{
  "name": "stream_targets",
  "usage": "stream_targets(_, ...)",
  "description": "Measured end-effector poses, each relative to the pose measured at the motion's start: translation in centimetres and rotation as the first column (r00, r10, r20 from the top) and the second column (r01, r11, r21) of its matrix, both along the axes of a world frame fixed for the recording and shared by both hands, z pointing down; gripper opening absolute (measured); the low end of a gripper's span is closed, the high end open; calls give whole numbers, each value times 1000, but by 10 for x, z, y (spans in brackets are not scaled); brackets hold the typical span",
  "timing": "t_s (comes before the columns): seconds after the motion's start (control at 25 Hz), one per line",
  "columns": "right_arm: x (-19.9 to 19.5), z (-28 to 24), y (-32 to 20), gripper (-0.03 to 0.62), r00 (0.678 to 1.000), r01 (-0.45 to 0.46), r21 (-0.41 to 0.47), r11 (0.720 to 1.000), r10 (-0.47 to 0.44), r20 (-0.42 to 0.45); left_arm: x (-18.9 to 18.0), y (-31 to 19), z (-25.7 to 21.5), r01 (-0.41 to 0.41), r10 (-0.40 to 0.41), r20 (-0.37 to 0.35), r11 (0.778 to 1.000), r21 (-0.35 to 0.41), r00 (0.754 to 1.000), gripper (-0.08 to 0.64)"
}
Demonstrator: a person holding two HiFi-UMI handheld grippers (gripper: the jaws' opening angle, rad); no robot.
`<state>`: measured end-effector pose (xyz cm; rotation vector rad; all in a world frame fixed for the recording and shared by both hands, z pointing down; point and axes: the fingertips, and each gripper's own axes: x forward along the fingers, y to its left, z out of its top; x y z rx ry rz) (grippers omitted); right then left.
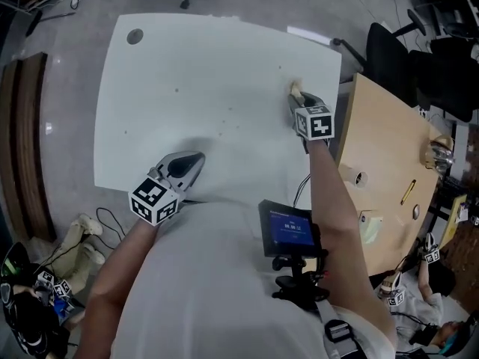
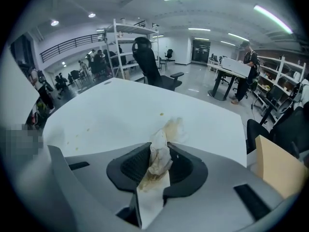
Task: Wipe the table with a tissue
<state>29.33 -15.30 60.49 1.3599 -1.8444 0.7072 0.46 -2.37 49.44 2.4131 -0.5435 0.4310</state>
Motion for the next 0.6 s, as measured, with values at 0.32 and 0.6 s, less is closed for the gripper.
stream_targets(0.32, 8, 5, -52, 91, 1000, 5, -7, 1000, -6, -29, 1, -16, -4, 19, -19, -35, 1000, -8, 999, 8)
stream_targets(0.6, 7, 13, -71, 91, 989, 48, -81, 996, -58, -134, 2, -37, -5, 39, -39, -45, 999, -7, 998, 8)
